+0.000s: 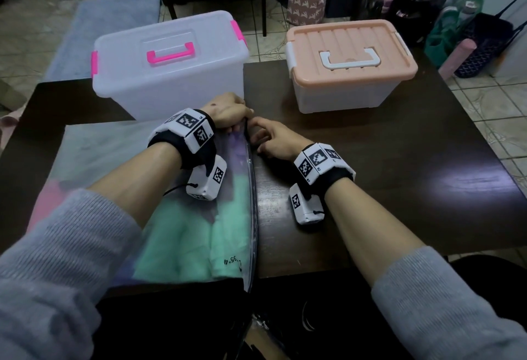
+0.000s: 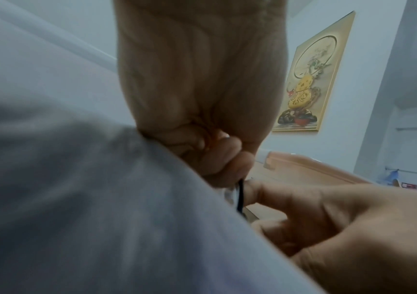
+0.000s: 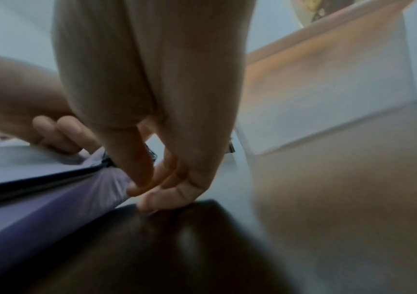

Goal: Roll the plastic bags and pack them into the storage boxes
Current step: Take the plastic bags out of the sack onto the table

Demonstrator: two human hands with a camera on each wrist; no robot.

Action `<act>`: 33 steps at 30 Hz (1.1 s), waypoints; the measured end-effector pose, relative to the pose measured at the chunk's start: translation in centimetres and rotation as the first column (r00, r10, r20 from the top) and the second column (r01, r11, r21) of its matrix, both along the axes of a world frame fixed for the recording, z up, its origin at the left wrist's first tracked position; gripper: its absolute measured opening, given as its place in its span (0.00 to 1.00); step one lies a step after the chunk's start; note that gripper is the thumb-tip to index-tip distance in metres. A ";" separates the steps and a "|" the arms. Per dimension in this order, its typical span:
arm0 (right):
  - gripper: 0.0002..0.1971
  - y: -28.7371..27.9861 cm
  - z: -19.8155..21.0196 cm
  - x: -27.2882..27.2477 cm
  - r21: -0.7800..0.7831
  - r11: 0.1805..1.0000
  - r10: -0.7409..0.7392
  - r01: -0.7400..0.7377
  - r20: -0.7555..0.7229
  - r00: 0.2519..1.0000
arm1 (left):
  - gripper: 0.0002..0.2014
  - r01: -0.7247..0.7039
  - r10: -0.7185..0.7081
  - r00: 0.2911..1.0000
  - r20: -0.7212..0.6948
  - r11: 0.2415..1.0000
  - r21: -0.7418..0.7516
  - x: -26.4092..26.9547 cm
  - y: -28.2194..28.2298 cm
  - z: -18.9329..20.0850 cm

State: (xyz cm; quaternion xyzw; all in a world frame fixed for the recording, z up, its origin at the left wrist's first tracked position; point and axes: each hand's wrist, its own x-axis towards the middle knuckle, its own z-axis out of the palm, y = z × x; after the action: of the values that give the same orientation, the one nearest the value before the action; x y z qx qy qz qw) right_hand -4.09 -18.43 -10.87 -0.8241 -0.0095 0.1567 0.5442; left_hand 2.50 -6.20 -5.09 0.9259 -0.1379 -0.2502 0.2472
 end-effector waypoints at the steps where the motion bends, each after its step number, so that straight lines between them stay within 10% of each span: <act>1: 0.24 0.0 0.2 0.2 -0.048 0.998 0.031 -0.030 0.023 0.999 | 0.16 -0.005 0.005 1.000 -0.003 1.000 -0.020 0.0 0.0 -0.1; 10: 0.11 0.9 2.3 0.7 -0.396 0.892 0.223 -0.218 -0.034 0.974 | 0.15 0.022 -0.025 0.999 -0.031 0.994 -0.103 -1.0 -0.1 -0.3; 14: 0.16 0.8 1.6 -0.2 -0.064 0.994 -0.097 0.090 -0.107 0.989 | 0.15 0.033 -0.033 0.999 -0.013 0.999 -0.003 -1.2 -0.3 0.2; 19: 0.10 1.0 1.5 -2.1 0.446 0.774 -0.256 0.450 -0.429 0.866 | 0.13 0.010 -0.026 0.996 0.084 0.983 0.182 -1.4 -1.3 0.7; 24: 0.07 2.1 0.7 -2.6 0.465 0.693 -0.347 0.550 -0.454 0.821 | 0.12 0.013 -0.054 0.991 0.126 0.953 0.302 -1.6 -2.0 0.4; 33: 0.13 3.1 1.6 -2.5 0.252 0.795 -0.397 0.552 -0.473 0.786 | 0.09 0.067 -0.109 0.982 0.152 0.964 0.259 -1.6 -1.6 -0.3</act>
State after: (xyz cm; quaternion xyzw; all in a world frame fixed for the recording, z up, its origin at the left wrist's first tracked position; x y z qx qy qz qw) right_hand -6.57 -15.32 -9.23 -0.6287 0.2827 0.1706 0.7041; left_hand 0.90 -7.78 -5.39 0.9602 -0.1662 -0.1991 0.1036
